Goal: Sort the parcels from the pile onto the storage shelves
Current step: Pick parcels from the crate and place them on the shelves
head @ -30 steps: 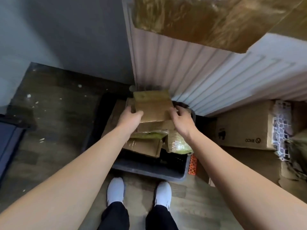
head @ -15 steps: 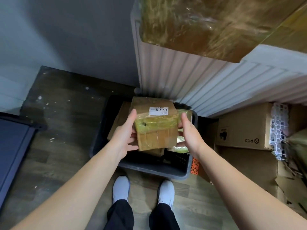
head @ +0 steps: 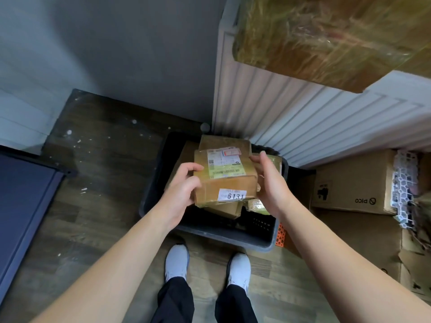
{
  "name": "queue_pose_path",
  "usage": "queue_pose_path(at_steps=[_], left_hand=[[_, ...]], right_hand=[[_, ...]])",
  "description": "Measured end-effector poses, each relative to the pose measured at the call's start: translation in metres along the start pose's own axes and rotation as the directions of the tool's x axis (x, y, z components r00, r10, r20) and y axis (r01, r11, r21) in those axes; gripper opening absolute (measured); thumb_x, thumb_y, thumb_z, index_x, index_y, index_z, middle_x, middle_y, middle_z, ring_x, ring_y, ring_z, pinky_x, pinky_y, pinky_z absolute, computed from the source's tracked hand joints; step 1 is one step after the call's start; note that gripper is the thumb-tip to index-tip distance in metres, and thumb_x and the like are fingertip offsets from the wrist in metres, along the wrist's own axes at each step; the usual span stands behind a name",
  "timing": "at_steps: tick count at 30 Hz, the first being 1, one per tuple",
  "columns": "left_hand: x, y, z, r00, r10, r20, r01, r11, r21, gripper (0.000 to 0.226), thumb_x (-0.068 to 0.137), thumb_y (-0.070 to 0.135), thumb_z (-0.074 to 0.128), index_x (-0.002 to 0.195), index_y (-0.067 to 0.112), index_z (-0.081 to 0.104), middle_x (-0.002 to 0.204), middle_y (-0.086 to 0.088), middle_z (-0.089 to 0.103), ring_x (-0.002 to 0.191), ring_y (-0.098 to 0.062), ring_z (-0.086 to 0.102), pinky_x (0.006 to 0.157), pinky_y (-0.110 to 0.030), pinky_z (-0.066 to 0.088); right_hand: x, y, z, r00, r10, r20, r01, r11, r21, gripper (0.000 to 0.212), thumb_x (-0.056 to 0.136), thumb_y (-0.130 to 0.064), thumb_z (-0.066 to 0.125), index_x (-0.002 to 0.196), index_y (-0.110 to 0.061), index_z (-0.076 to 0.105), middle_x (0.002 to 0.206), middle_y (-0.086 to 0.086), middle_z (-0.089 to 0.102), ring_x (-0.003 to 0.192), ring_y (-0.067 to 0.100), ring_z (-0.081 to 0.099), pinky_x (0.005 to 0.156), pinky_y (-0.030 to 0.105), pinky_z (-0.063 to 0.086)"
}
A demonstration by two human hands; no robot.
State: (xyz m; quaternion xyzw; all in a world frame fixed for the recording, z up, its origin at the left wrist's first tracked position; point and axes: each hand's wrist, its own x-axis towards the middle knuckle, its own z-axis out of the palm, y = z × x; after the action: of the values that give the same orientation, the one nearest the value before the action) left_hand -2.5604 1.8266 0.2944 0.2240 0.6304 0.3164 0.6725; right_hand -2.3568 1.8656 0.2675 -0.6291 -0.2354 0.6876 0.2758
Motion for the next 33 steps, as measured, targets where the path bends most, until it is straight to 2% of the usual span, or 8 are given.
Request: queue_pose_path(at_steps=[3,5,14,17,21,26,30,33], left_hand=[[-0.002,-0.007,-0.001,0.998,0.014,-0.056,-0.019,0.996,-0.083,0.008,0.098,0.011,0.051,0.101,0.019,0.052,0.114,-0.008,0.064,0.101,-0.02,0.064,0.082,-0.041,0.053],[-0.003,-0.012,-0.004,0.993,0.043,-0.108,-0.054,0.993,-0.105,0.019,0.094,0.006,0.059,0.106,0.019,0.05,0.114,-0.006,0.064,0.105,-0.021,0.065,0.089,-0.042,0.054],[-0.009,-0.019,-0.014,0.974,0.169,-0.154,-0.19,0.972,-0.137,0.06,0.082,-0.015,0.063,0.124,0.023,0.041,0.129,-0.001,0.055,0.119,-0.011,0.058,0.103,-0.038,0.049],[-0.011,-0.019,-0.021,0.97,0.192,-0.147,-0.209,0.971,-0.112,0.062,0.081,-0.017,0.063,0.122,0.025,0.043,0.125,0.002,0.058,0.116,-0.007,0.06,0.1,-0.034,0.05],[-0.013,-0.018,-0.026,0.968,0.21,-0.139,-0.225,0.969,-0.104,0.061,0.08,-0.016,0.064,0.118,0.029,0.047,0.124,0.001,0.061,0.114,-0.005,0.062,0.097,-0.033,0.052],[-0.014,-0.005,-0.034,0.945,0.262,-0.197,-0.273,0.961,-0.033,0.059,0.083,-0.008,0.065,0.122,0.033,0.052,0.131,0.005,0.059,0.121,-0.006,0.056,0.096,-0.029,0.049],[-0.013,0.006,-0.029,0.956,0.006,-0.295,-0.078,0.969,-0.233,0.089,0.078,0.031,0.079,0.15,0.034,0.027,0.153,0.004,0.038,0.136,-0.016,0.04,0.112,-0.047,0.03],[-0.014,0.009,-0.015,0.986,-0.093,-0.137,0.04,0.936,-0.349,0.082,0.074,0.035,0.077,0.144,0.031,0.033,0.132,0.005,0.062,0.116,-0.019,0.061,0.105,-0.061,0.037]], right_hand=[[-0.002,-0.003,0.006,0.997,-0.069,-0.023,0.069,0.997,0.019,0.014,0.098,-0.023,0.055,0.11,-0.015,0.056,0.101,0.006,0.066,0.08,0.017,0.065,0.065,0.032,0.05],[-0.003,-0.004,0.011,0.994,-0.103,-0.023,0.104,0.994,0.026,0.014,0.096,-0.013,0.056,0.11,-0.014,0.055,0.102,0.01,0.064,0.078,0.017,0.062,0.061,0.03,0.05],[-0.003,-0.004,0.028,0.989,-0.138,0.059,0.138,0.99,-0.002,0.036,0.079,-0.018,0.074,0.101,-0.016,0.045,0.117,0.01,0.068,0.094,0.023,0.068,0.086,0.044,0.054],[-0.002,-0.005,0.031,0.988,-0.13,0.079,0.13,0.991,0.008,0.038,0.082,-0.008,0.072,0.106,-0.012,0.043,0.107,0.005,0.07,0.083,0.016,0.07,0.078,0.036,0.056],[-0.003,-0.006,0.036,0.989,-0.109,0.096,0.109,0.994,0.005,0.071,0.063,-0.028,0.08,0.124,-0.021,0.044,0.13,0.002,0.062,0.106,0.02,0.068,0.092,0.044,0.055],[-0.005,-0.009,0.036,0.994,-0.045,0.095,0.057,0.991,-0.12,0.087,0.083,-0.034,0.076,0.151,-0.04,0.022,0.116,-0.006,0.071,0.108,0.021,0.068,0.095,0.056,0.052],[-0.009,-0.008,0.052,0.998,-0.064,-0.016,0.065,0.996,0.066,0.056,0.094,-0.029,0.063,0.143,-0.026,0.036,0.113,0.0,0.07,0.093,0.024,0.071,0.076,0.047,0.059],[-0.013,-0.006,0.067,0.998,-0.056,-0.002,0.056,0.996,0.064,0.044,0.093,-0.027,0.065,0.128,-0.017,0.041,0.116,0.004,0.066,0.101,0.025,0.068,0.087,0.056,0.056]])
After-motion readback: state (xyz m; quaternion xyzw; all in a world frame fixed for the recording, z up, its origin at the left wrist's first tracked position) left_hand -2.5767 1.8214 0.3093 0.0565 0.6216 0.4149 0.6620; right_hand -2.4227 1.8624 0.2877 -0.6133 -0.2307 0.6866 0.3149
